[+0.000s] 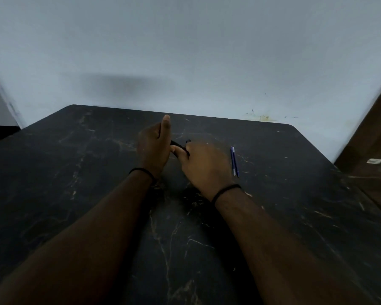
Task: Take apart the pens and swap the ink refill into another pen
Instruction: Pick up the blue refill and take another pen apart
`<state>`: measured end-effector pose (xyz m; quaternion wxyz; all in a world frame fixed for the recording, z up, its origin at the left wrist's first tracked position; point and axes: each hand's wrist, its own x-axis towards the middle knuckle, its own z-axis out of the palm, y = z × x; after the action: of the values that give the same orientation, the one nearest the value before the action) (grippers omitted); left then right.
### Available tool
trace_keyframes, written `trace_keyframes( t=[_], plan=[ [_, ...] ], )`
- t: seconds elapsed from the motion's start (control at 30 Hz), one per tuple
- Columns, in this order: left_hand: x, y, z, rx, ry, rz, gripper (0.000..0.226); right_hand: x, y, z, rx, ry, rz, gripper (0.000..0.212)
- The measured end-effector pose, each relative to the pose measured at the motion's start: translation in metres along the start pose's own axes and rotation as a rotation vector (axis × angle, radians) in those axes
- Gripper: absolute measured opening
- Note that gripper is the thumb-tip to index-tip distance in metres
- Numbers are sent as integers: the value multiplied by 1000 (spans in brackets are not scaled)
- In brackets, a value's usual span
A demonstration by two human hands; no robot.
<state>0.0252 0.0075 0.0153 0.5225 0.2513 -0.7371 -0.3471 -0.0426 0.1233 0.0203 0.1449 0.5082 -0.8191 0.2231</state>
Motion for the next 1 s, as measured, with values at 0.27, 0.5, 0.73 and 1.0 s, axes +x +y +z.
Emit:
trace_keyframes(
  t=[0.27, 0.5, 0.73, 1.0],
  plan=[
    [11, -17, -32, 355, 144, -173, 56, -1, 19, 0, 102, 28, 55, 42],
    [20, -39, -34, 893, -199, -309, 39, 0, 22, 3, 128, 37, 76, 36],
    [20, -44, -32, 945, -54, -309, 64, -2, 20, -2, 195, 59, 122, 44],
    [7, -3, -8, -151, 21, -109, 32, -1, 14, 3, 471, 176, 114, 6]
  ],
)
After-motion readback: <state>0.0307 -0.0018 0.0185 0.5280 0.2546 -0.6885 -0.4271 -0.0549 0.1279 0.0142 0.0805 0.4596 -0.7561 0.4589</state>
